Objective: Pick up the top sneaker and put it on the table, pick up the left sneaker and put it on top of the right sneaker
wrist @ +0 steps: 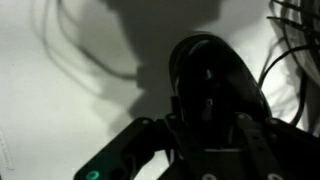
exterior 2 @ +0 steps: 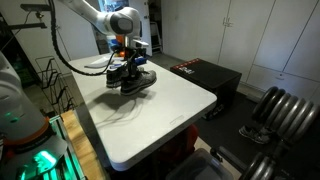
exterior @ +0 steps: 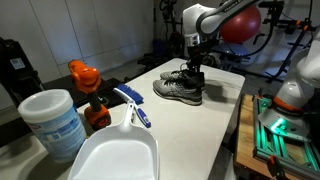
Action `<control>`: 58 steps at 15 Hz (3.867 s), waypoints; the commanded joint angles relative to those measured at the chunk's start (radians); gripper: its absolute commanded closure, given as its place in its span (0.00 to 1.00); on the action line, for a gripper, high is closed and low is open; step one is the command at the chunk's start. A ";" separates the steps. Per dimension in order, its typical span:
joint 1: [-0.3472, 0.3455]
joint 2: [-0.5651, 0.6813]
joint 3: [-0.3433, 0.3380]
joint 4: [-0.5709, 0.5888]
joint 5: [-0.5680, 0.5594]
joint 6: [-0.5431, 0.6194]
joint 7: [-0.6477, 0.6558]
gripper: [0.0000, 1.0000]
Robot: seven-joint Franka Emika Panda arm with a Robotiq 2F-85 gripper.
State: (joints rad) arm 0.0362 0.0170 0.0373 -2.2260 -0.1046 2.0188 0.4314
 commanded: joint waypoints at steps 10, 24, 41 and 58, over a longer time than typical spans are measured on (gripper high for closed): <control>0.017 -0.013 0.022 0.127 0.247 -0.285 -0.073 0.00; 0.057 0.104 0.047 0.199 0.231 -0.335 -0.060 0.00; 0.094 0.104 0.058 0.116 0.237 -0.238 0.082 0.00; 0.101 0.063 0.068 0.097 0.240 -0.184 -0.057 0.98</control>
State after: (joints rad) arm 0.1360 0.1351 0.1004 -2.0936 0.1270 1.7810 0.4399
